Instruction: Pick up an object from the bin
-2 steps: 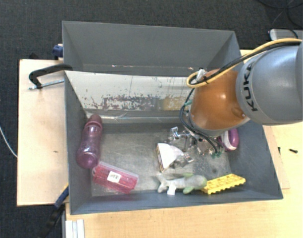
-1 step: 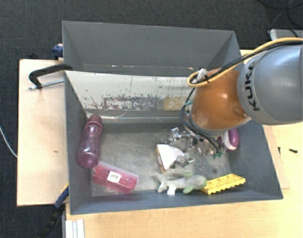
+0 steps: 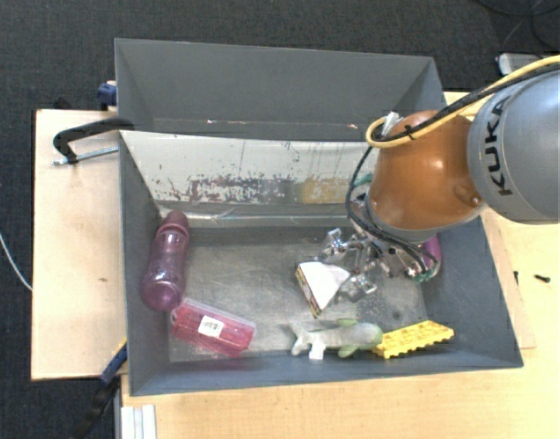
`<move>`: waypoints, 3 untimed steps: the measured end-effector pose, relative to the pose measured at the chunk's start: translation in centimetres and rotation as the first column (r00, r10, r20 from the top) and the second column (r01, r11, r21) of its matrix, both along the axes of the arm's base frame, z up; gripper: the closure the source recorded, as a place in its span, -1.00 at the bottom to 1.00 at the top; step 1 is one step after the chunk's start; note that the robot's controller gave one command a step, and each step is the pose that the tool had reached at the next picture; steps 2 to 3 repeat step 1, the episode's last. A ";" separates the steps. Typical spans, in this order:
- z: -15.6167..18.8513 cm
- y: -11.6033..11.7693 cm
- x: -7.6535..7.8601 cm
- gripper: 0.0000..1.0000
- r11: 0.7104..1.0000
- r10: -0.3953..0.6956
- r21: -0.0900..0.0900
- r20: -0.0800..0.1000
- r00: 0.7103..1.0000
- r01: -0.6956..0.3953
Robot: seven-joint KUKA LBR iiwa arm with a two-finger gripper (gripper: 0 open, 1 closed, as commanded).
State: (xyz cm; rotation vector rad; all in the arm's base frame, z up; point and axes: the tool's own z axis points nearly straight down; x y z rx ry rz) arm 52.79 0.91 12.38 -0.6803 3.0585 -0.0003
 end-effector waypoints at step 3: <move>8.7 1.1 1.8 1.00 0.999 -0.042 0.001 -0.003 0.999 0.042</move>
Offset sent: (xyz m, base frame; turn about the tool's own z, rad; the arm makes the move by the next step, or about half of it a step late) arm 0.0000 0.0000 0.0000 0.0000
